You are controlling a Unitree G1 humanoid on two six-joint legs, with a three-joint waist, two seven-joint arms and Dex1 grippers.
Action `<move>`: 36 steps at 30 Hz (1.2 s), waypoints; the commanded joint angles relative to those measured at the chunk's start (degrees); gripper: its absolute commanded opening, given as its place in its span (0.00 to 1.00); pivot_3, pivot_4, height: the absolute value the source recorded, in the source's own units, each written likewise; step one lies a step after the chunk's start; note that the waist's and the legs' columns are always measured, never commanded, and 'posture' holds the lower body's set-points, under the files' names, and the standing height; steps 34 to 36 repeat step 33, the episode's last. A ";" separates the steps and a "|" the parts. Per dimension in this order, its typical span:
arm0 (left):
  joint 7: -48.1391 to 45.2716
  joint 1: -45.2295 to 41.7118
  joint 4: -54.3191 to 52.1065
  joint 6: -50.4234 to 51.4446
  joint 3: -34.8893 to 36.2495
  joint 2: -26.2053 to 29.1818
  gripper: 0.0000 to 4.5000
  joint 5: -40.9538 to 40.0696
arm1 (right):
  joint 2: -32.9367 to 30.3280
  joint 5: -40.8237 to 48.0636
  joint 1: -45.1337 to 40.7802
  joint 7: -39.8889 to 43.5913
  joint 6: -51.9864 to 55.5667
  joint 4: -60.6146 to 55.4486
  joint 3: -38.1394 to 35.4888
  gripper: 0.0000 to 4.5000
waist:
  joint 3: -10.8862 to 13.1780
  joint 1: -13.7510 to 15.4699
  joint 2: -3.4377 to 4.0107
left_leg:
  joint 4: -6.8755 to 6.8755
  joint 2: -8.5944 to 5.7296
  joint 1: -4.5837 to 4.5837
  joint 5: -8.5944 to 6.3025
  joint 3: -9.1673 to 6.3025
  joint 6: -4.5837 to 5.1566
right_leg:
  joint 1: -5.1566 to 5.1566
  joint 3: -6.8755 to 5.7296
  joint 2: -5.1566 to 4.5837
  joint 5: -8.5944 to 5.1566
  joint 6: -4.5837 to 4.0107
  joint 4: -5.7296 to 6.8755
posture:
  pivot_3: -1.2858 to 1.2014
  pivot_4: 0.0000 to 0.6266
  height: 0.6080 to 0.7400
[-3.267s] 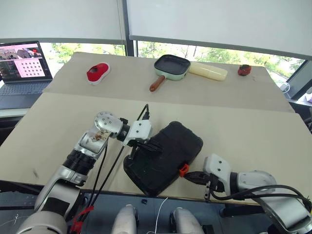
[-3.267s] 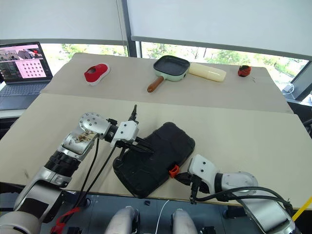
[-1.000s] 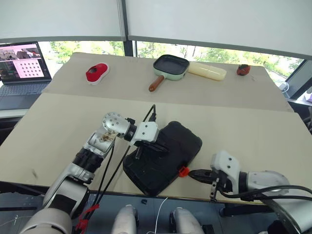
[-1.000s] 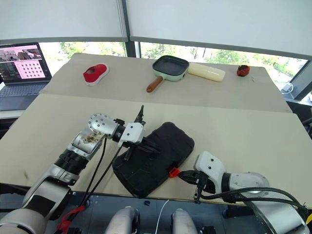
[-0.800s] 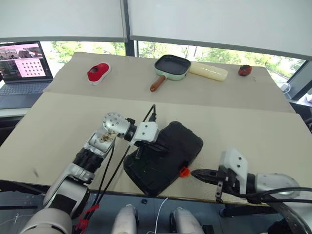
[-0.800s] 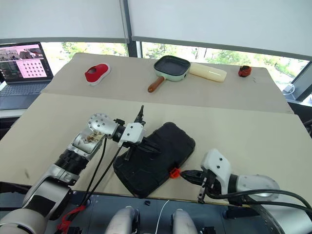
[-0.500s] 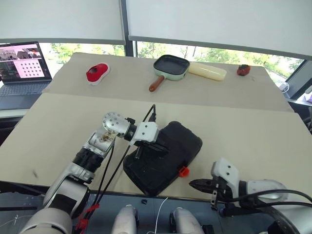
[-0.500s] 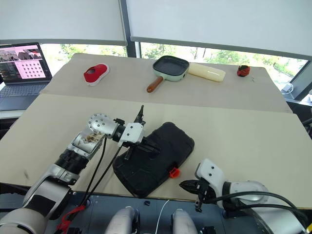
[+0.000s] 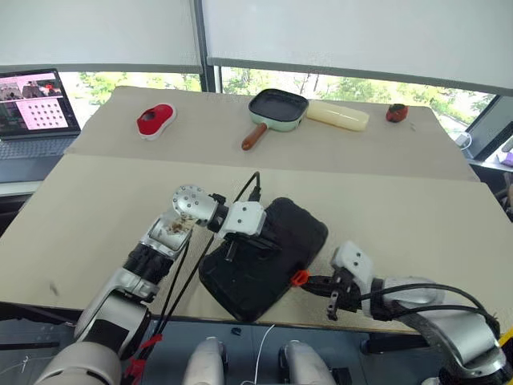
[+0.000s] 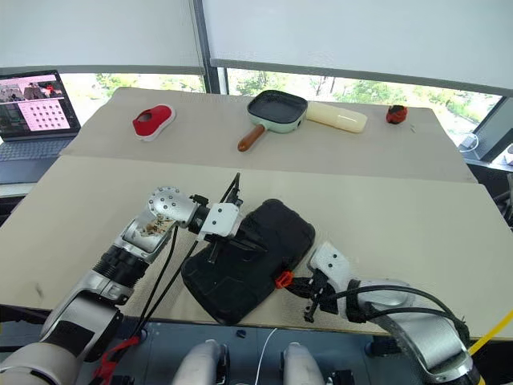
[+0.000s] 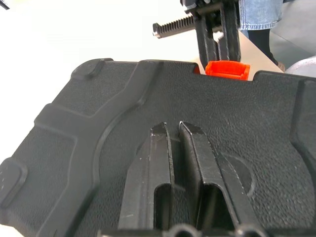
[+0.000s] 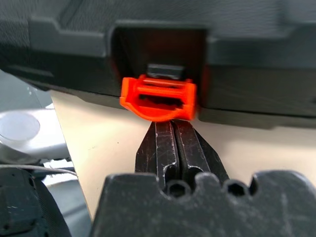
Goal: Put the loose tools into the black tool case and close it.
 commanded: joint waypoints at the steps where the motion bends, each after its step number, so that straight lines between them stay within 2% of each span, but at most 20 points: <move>1: -0.38 2.15 1.52 0.36 -3.47 -0.13 0.10 3.63 | 0.66 4.08 -2.14 -0.65 -0.43 -7.22 -4.27 0.00 | 0.00 -0.26 0.00 | 0.00 0.02 0.01 0.00 -0.01 0.00 | 0.00 0.00 0.02 0.00 0.00 0.00 | 0.52 0.24 1.00; 8: -0.05 2.51 2.25 0.09 -3.60 -0.69 0.10 4.08 | 0.87 3.73 -2.33 -0.66 -0.52 -6.26 -3.94 0.00 | -0.03 -0.68 0.03 | -0.07 0.02 0.06 0.00 -0.07 0.00 | 0.02 0.00 0.06 -0.04 0.01 0.00 | 0.52 0.24 1.00; 13: -0.24 3.33 0.99 3.31 -0.98 1.88 0.10 2.24 | -2.78 3.15 0.67 2.46 -3.14 -7.03 -6.95 0.00 | -0.04 -0.61 0.05 | -0.07 0.01 0.06 0.00 -0.07 0.00 | 0.03 0.01 0.05 -0.04 0.01 0.00 | 0.52 0.24 1.00; 14: -0.45 3.66 0.48 4.94 0.34 2.91 0.16 1.06 | -3.33 4.43 1.38 3.20 -3.00 -7.21 -8.76 0.00 | -0.04 -0.63 0.05 | -0.07 0.01 0.05 0.00 -0.07 0.00 | 0.03 0.00 0.05 -0.04 0.01 -0.01 | 0.52 0.24 1.00; 16: -0.85 4.51 -1.63 9.78 3.90 6.00 0.25 -2.06 | -5.37 7.24 3.19 6.45 -3.64 -7.92 -13.15 0.13 | -0.04 -0.89 0.06 | -0.09 0.02 0.05 0.00 -0.07 0.00 | 0.02 0.02 0.04 -0.04 0.00 -0.01 | 0.52 0.24 1.00; 20: -2.05 7.48 -8.08 21.18 12.06 14.51 0.56 -9.96 | -9.64 12.58 5.69 13.16 -4.77 -8.12 -21.70 0.40 | -0.02 -1.46 0.09 | -0.25 0.07 0.14 0.00 -0.08 0.00 | -0.03 0.07 0.09 -0.09 0.01 0.00 | 0.52 0.24 1.00; 22: -3.36 10.10 -11.66 27.78 17.65 20.64 0.74 -15.05 | -11.81 15.64 6.47 16.31 -4.09 -7.11 -26.66 0.58 | 0.01 -1.44 0.10 | -0.30 0.09 0.14 0.00 -0.14 0.00 | -0.05 0.04 0.11 -0.13 0.01 0.00 | 0.52 0.24 1.00; 23: -4.13 11.61 -13.22 31.59 20.75 23.95 0.79 -17.77 | -13.08 17.19 7.05 18.23 -3.55 -6.56 -29.19 0.62 | 0.09 -1.37 0.11 | -0.30 0.09 0.10 0.00 -0.15 0.00 | -0.08 0.03 0.10 -0.16 0.03 0.01 | 0.52 0.24 1.00; 25: -5.42 15.02 -16.14 38.00 26.05 29.88 0.97 -22.23 | -15.26 20.12 8.03 21.38 -2.27 -5.04 -33.59 0.79 | 0.27 -1.07 0.02 | -0.31 0.08 0.03 0.00 -0.14 0.00 | -0.15 0.01 0.05 -0.16 0.02 -0.01 | 0.52 0.24 1.00; 27: -5.66 18.91 -18.66 41.74 30.41 34.25 1.00 -24.94 | -17.06 22.66 8.23 22.93 -0.64 -2.83 -36.75 0.95 | 0.36 -0.76 -0.10 | -0.32 0.07 0.01 0.00 -0.15 -0.01 | -0.15 -0.02 -0.01 -0.15 -0.01 -0.04 | 0.52 0.24 1.00; 28: -5.31 20.54 -19.59 43.01 32.22 35.53 1.00 -25.96 | -18.00 23.41 8.40 23.53 0.22 -1.56 -37.77 0.98 | 0.36 -0.60 -0.12 | -0.32 0.07 0.01 -0.01 -0.15 -0.01 | -0.16 -0.04 -0.05 -0.15 -0.01 -0.05 | 0.52 0.24 1.00; 33: -4.21 28.76 -23.08 41.87 37.64 37.58 1.00 -26.77 | -19.88 21.09 7.80 25.86 -2.33 2.30 -36.91 0.98 | 0.39 0.39 -0.08 | -0.32 -0.01 0.03 -0.01 -0.03 -0.02 | -0.13 -0.05 -0.30 -0.18 -0.05 -0.13 | 0.52 0.24 1.00; 36: -4.21 28.76 -23.08 41.87 37.64 37.58 1.00 -26.77 | -19.88 21.09 7.80 25.86 -2.33 2.30 -36.91 0.98 | 0.39 0.39 -0.08 | -0.32 -0.01 0.03 -0.01 -0.03 -0.02 | -0.13 -0.05 -0.30 -0.18 -0.05 -0.13 | 0.52 0.24 1.00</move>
